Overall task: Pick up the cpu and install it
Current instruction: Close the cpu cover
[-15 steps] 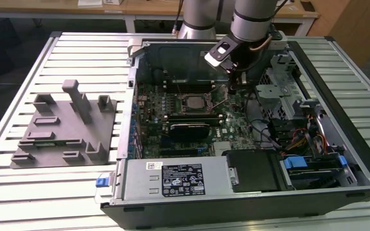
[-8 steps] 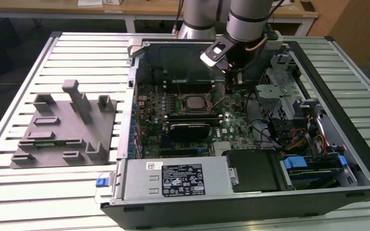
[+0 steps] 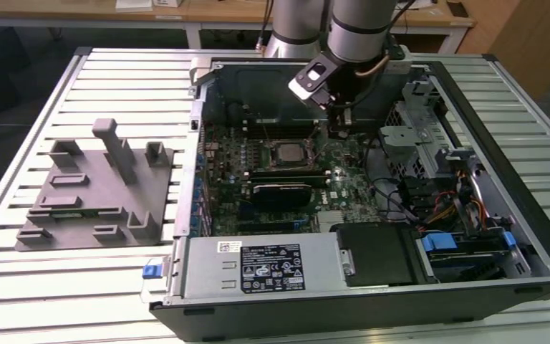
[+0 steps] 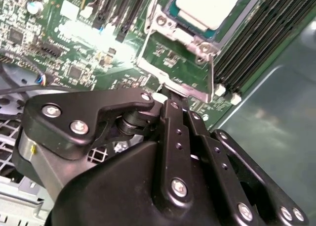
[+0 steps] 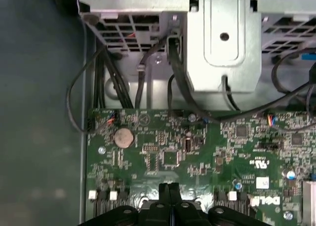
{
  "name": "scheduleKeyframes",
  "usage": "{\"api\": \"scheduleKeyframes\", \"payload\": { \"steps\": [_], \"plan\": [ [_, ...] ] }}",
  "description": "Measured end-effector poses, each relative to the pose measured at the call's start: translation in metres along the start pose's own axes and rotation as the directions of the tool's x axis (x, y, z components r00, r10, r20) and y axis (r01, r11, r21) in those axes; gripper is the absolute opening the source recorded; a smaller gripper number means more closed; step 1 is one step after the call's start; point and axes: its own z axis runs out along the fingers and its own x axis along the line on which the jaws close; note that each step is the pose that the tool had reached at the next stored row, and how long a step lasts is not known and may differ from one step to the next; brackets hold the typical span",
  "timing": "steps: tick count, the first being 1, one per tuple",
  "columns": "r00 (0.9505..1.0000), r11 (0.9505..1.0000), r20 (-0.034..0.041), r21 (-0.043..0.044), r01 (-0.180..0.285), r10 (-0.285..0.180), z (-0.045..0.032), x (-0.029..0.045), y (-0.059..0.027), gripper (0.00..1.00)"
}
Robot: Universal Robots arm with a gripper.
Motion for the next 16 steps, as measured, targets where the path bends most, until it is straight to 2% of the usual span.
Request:
{"api": "scheduleKeyframes", "payload": {
  "steps": [5, 12, 16],
  "plan": [
    [0.9999, 1.0, -0.0121, -0.0001, 0.0, 0.0, -0.0001, 0.0001, -0.0094, 0.11],
    [0.9999, 1.0, -0.0121, 0.0001, 0.0, 0.0, -0.0002, 0.0002, -0.0117, 0.11],
    [0.9999, 1.0, -0.0121, 0.0001, 0.0, 0.0, 0.0001, 0.0004, -0.0174, 0.11]
  ]
}}
